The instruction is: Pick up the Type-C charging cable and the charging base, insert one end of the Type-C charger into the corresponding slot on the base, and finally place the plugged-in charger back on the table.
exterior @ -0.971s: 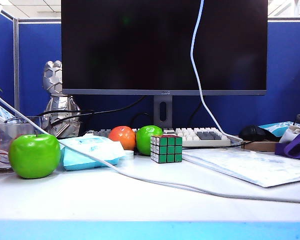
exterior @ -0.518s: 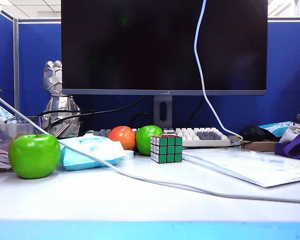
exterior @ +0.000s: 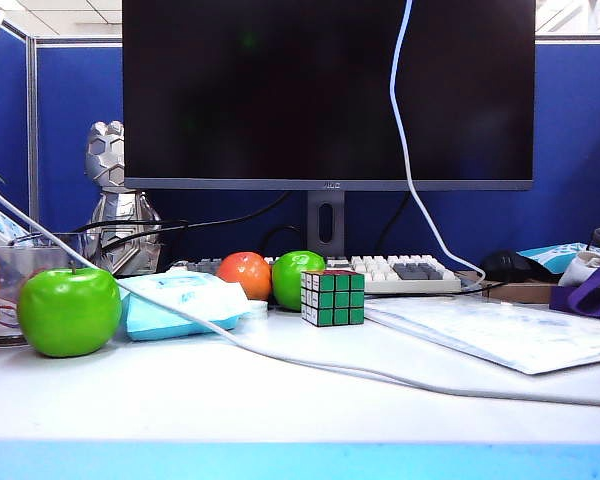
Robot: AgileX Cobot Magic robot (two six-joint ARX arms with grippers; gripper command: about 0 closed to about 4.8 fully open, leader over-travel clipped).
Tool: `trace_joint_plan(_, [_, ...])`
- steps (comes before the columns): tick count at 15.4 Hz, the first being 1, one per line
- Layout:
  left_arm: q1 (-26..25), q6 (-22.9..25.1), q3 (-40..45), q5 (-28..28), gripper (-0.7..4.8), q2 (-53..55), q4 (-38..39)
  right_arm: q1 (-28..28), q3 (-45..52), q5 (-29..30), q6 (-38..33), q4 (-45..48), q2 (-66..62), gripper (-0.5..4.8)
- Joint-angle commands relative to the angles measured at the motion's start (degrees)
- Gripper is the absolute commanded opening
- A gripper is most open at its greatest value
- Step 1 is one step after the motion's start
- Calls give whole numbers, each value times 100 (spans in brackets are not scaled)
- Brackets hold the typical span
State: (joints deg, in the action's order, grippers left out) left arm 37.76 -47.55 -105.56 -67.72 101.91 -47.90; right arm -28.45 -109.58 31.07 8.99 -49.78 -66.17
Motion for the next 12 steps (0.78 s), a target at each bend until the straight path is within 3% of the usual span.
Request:
trace_joint_plan(1, [-42, -109, -77, -46, 248, 42, 44, -15, -74, 57, 4, 367, 46, -1])
trace_joint_plan(5, [-42, -136, -85, 55, 247, 37, -131, -13, -74, 57, 44, 273, 59, -1])
trace_joint_plan(6, [-81, -136, -85, 302, 247, -2, -280, -11, -74, -81, 74, -24, 72, -1])
trace_joint_plan(12, [-258, -201, -85, 361, 246, -129, -332, -11, -74, -446, 175, -155, 81, -1])
